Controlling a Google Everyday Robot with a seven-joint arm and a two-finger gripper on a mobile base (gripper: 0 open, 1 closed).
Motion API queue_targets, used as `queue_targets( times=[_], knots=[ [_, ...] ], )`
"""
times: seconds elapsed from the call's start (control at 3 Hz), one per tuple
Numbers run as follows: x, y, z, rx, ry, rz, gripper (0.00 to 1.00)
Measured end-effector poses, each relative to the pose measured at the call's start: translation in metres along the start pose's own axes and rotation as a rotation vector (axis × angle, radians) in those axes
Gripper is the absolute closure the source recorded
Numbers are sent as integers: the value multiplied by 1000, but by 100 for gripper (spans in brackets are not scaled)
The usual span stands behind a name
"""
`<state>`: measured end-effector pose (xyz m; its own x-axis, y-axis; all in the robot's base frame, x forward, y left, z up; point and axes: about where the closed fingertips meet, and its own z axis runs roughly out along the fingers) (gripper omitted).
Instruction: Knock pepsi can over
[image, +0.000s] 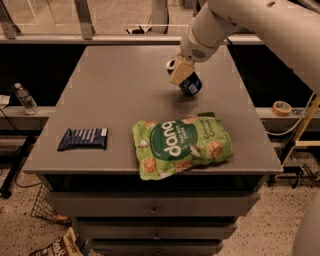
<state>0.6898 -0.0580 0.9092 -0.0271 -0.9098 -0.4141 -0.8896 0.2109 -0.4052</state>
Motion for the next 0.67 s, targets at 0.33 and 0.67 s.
queue_targets(
  times=[0.33, 0.67],
  knots=[
    [7, 7, 1, -29, 115, -152, 100],
    [6, 19, 1, -81, 173, -321, 100]
  ],
)
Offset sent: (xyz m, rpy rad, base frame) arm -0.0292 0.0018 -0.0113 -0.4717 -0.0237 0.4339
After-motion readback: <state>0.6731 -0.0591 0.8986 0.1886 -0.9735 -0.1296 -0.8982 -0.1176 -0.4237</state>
